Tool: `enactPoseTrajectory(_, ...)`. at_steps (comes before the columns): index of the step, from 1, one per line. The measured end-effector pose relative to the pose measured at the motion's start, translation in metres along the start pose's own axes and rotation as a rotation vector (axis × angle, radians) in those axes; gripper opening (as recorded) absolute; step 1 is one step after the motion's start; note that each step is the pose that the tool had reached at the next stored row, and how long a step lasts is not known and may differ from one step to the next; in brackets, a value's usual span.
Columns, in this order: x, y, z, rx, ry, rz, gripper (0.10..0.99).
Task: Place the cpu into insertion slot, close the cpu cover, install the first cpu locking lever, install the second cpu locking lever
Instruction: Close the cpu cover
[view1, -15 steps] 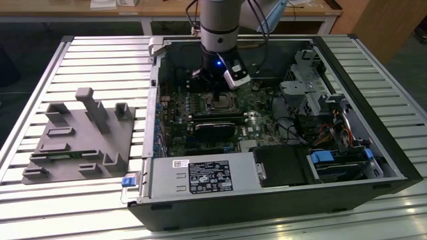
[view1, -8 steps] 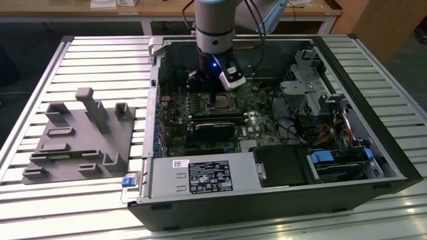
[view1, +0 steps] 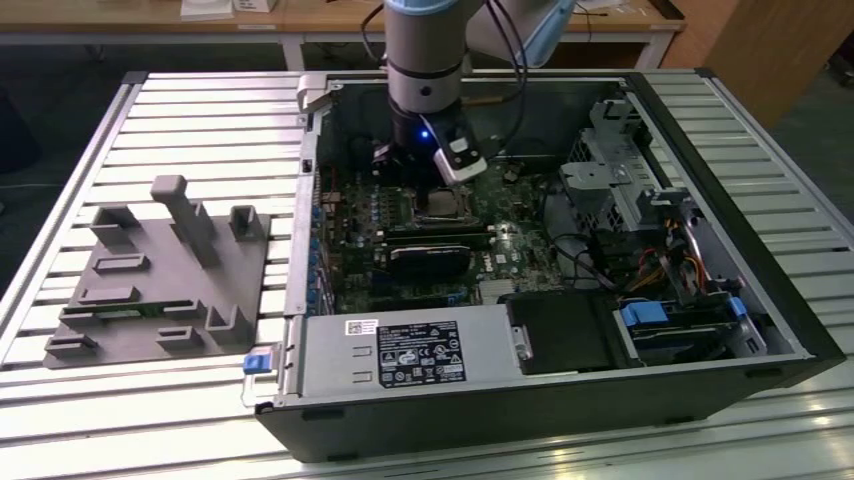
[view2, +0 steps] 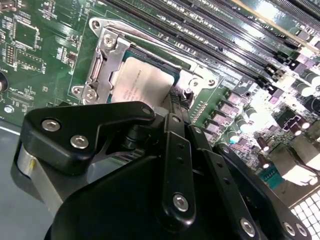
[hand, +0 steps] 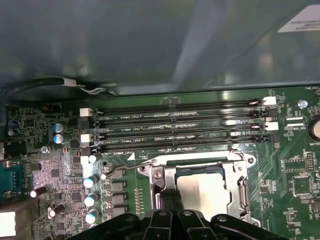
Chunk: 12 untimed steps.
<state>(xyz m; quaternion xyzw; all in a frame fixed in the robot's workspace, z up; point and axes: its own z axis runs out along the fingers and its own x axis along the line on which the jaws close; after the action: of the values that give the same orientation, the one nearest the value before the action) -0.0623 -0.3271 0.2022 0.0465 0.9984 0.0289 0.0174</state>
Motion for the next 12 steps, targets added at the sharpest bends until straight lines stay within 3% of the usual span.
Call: enactPoseTrajectory(12, 0.0011, -0.0004, 0.0039, -0.001, 0.0002, 0.000, 0.106)
